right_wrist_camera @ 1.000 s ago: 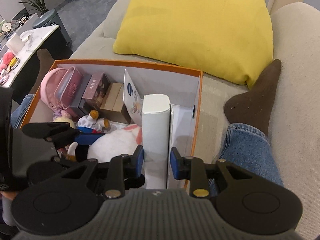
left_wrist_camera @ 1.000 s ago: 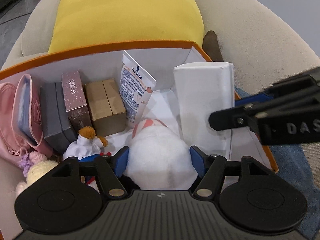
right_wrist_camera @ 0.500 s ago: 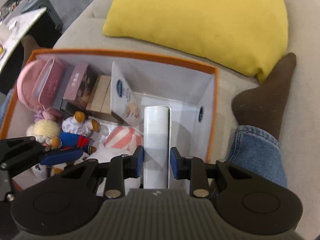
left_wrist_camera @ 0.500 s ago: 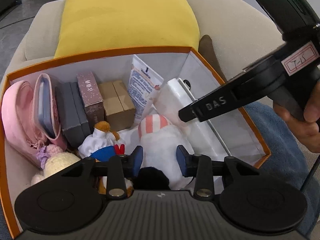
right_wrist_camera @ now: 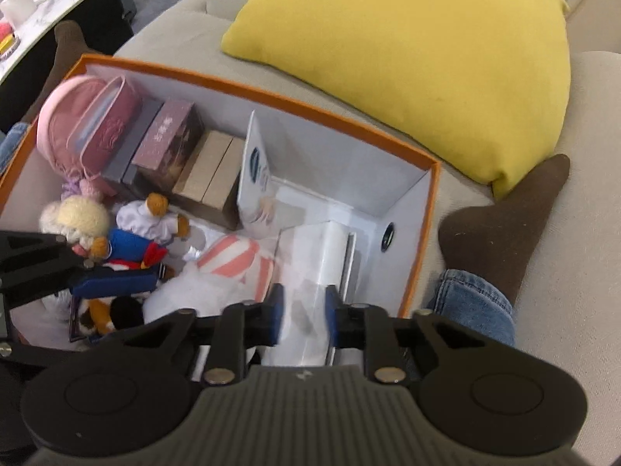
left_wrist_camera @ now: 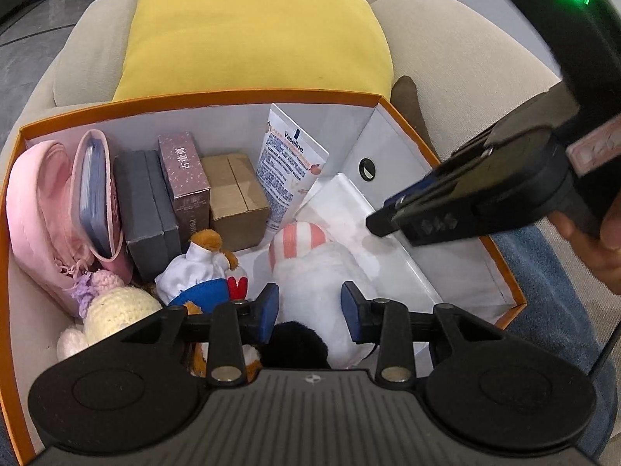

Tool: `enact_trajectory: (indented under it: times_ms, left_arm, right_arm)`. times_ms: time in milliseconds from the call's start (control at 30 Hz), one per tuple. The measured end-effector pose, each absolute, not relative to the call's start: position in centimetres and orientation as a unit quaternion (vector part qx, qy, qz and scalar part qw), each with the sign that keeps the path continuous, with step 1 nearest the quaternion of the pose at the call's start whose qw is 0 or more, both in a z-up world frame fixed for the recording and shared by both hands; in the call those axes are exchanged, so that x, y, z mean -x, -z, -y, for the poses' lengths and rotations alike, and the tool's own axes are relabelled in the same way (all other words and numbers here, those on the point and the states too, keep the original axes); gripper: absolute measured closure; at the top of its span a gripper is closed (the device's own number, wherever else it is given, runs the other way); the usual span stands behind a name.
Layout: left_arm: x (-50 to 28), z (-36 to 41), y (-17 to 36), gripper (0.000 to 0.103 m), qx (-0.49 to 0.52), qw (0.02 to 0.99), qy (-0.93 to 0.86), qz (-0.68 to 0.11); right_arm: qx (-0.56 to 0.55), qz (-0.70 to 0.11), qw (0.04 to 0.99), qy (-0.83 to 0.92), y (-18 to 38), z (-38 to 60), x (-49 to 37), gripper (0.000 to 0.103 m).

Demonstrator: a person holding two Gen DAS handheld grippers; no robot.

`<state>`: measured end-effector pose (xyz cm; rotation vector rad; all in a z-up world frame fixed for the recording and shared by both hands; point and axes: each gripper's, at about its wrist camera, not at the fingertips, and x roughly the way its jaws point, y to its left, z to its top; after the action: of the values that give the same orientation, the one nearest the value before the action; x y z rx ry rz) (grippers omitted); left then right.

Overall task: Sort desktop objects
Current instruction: 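Lower the striped plush and white box into the shoebox with both tools, then open both tools to release the plush and white box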

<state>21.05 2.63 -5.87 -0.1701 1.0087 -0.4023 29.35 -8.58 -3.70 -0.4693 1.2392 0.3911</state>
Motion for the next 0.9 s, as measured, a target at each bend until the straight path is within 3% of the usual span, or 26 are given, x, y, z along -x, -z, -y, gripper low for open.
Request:
enact_trajectory:
  times_ms: [200, 400, 633, 900]
  left_arm:
    - [-21.4, -2.6, 6.1, 0.063, 0.086, 0.853, 0.188, -0.479]
    - [-21.5, -2.9, 6.0, 0.063, 0.093, 0.855, 0.183, -0.477]
    - [-21.2, -3.3, 5.7, 0.063, 0.094, 0.857, 0.175, -0.475]
    - [-20.1, -3.7, 4.7, 0.063, 0.089, 0.867, 0.164, -0.462]
  right_arm:
    - [0.287, -0.572, 0.753, -0.157, 6.0, 7.5, -29.0, 0.093]
    - [0.334, -0.558, 0.745, -0.15, 6.6, 6.8, -28.6, 0.092]
    - [0.481, -0.537, 0.67, -0.176, 8.5, 5.3, -27.0, 0.09]
    - [0.462, -0.528, 0.688, -0.187, 6.4, 5.9, -26.5, 0.091]
